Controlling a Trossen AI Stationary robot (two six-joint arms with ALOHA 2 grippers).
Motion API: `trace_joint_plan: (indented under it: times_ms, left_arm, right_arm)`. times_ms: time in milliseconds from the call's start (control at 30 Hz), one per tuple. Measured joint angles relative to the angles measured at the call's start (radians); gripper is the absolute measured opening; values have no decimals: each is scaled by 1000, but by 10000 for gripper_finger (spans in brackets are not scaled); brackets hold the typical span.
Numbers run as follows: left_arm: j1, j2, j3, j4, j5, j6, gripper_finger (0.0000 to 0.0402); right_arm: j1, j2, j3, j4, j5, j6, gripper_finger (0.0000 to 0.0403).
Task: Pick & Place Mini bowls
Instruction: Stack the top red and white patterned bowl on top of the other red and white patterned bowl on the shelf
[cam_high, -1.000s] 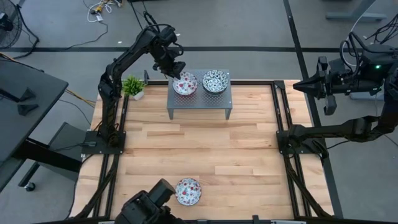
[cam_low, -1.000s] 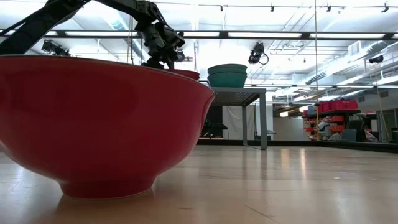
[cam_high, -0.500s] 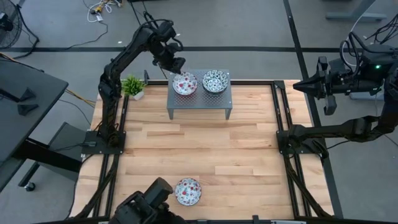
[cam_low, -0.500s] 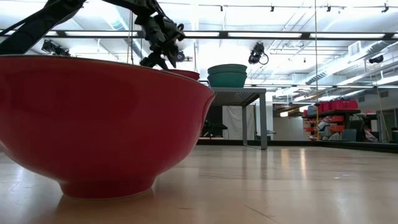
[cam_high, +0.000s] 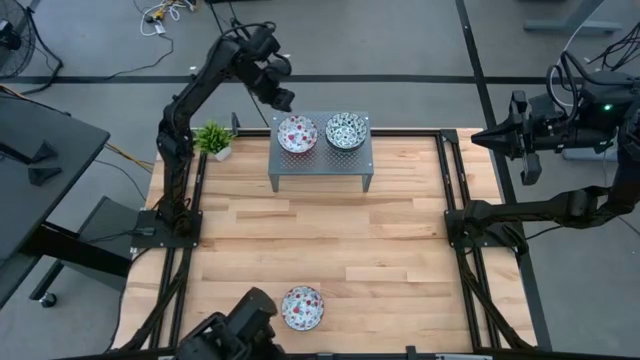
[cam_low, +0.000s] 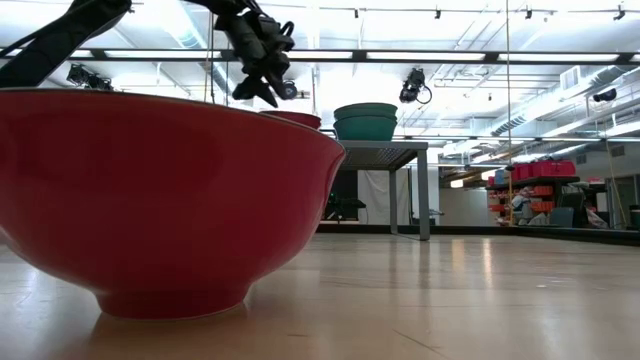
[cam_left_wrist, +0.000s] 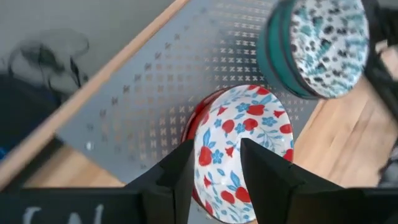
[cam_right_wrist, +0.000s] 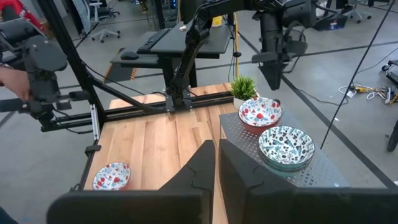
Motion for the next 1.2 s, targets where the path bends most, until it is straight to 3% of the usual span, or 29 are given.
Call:
trace_joint_plan:
  times_ms: [133, 333, 1200]
  left_arm:
    - [-10, 0, 0, 17, 4, 116, 104]
    - [-10, 3, -4, 27, -29, 215, 10]
    - [-50, 20, -6, -8, -125, 219, 1]
  right_arm:
    - [0, 0, 0, 0, 0, 0, 25]
    - [0, 0, 0, 0, 0, 0, 25]
    - [0, 0, 0, 0, 0, 0, 25]
